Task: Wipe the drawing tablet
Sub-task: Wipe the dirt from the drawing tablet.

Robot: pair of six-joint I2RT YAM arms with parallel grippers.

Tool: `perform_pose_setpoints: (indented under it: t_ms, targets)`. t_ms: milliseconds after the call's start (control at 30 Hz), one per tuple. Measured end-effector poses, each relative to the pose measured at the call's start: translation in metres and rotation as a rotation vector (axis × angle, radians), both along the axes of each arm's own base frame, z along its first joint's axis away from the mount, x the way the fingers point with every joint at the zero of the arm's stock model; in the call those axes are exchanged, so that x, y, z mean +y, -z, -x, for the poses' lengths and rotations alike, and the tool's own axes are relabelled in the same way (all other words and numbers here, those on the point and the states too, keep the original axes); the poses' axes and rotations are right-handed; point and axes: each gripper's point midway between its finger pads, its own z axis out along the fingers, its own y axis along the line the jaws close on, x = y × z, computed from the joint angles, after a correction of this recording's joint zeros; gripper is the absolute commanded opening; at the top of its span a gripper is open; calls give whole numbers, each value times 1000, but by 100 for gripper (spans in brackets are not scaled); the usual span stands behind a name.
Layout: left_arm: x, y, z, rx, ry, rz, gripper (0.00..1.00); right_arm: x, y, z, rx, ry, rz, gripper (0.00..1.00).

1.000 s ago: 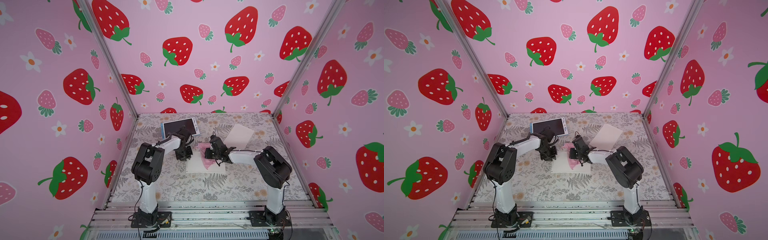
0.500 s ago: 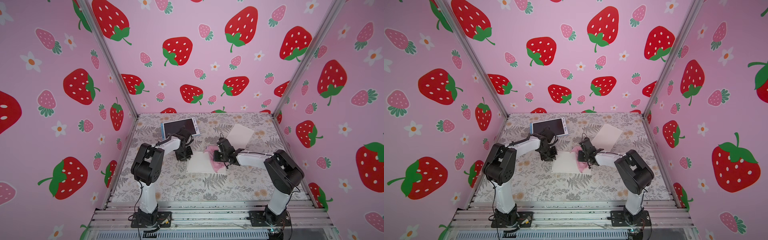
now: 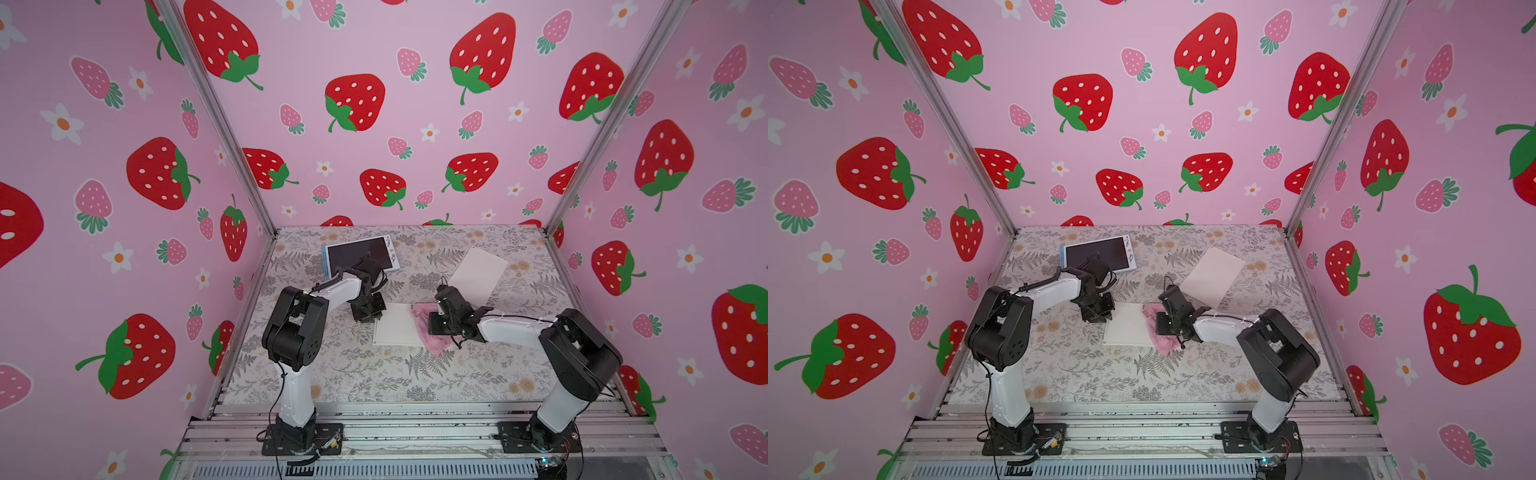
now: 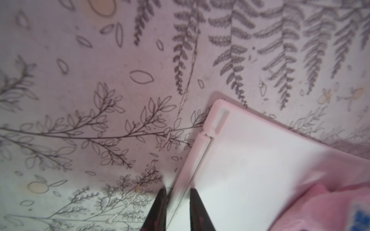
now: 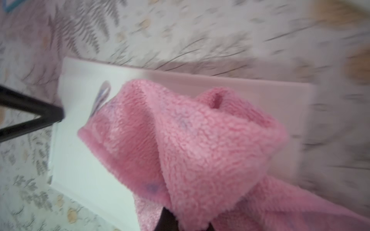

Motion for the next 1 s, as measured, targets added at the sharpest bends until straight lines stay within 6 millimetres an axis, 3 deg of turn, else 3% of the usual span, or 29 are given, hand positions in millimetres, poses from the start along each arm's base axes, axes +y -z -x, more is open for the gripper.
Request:
perform_pose_setpoints:
  t_ms: [67, 133, 167, 333, 400, 467, 633, 667, 733, 800, 933, 1000]
  targets:
    - [0, 0, 0, 0, 0, 0, 21, 31, 1, 4, 1, -48, -19, 0]
    - [0, 0, 0, 0, 1, 0, 21, 40, 3, 11, 17, -68, -46, 0]
    - [0, 0, 0, 0, 3, 0, 21, 31, 3, 11, 21, -49, -48, 0]
    - [-2, 0, 1, 2, 7, 10, 21, -80, 14, 0, 63, 176, -8, 0]
    - [-4, -1, 1, 3, 11, 16, 21, -87, 9, 3, 52, 184, -12, 0]
    - [-5, 0, 1, 3, 17, 21, 21, -69, 4, 3, 33, 148, -20, 0]
    - [-6, 0, 2, 3, 25, 28, 21, 45, 2, -4, 28, -28, -111, 0]
    - [-6, 0, 2, 2, 28, 29, 20, 59, 4, -5, 30, -45, -128, 0]
    - [-6, 0, 2, -1, 31, 31, 20, 68, 11, -3, 56, -51, -143, 0]
    - [-6, 0, 2, -1, 32, 36, 20, 55, 16, -5, 76, -16, -138, 0]
    - [-10, -1, 3, 0, 41, 59, 20, -16, 16, -12, 86, 121, -110, 0]
    - [-11, -1, 3, 0, 42, 62, 20, -34, 9, -15, 74, 158, -99, 0]
